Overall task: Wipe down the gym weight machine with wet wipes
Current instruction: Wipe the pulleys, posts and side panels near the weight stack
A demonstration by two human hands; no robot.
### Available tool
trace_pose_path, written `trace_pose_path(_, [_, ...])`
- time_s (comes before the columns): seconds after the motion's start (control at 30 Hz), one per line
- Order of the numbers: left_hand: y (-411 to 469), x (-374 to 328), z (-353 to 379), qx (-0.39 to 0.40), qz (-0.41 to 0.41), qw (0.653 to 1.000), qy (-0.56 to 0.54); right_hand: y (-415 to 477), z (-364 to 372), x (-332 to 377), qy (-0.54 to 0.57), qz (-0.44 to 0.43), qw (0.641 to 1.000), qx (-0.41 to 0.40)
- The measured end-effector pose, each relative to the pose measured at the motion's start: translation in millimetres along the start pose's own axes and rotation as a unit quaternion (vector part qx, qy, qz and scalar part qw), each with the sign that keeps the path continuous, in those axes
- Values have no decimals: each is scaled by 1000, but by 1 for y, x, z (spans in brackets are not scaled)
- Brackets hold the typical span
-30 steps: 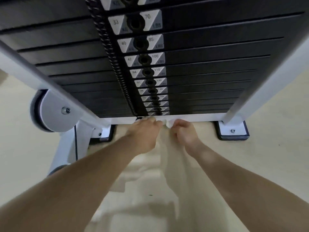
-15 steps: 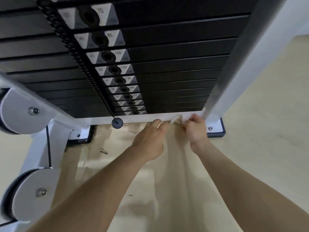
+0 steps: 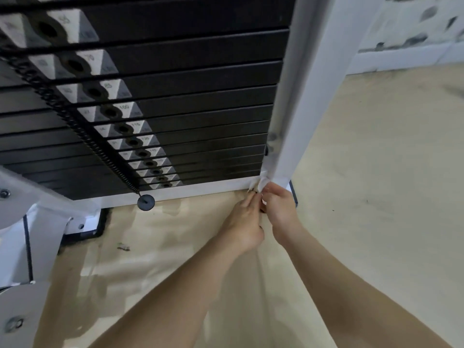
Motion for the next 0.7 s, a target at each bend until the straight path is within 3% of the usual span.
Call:
trace_pose_path(0.13, [10,-4,11,11,-4,1000,-10,0,-53,3,76,25,991,-104])
trace_pose_path(0.23, [14,-10,14,12,-26,999,-34,16,-61,16,42,43,994,-89])
trace_pose_path(0.3, [14,-7,14,-20,-65,993,-92,26,-48,18,-2,67,995,-70])
trace_pose_path(0.4, [15,-1,16,-68,-109,977,-169,14,-44,26,16,69,994,-84])
trace_pose_path(0.53, [23,-9,2,-186,-106,914,-344,-1,-35,40,182,63,981,29])
trace_pose_path(0.6, [23,-15,4,-198,-108,870,-438,-13,-29,51,218,57,970,93])
trace_pose_path(0.7, [19,-20,2,-206,-118,821,-519,-12,-32,59,83,14,991,101])
Point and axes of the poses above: each hand's wrist, its own y-axis towards the middle knuckle, its own z-axis out of the palm, x = y × z, the point moved 10 cm from there along y, towards the middle knuckle, and after that the axes turned 7 degrees about z, right-handed, at the moved point
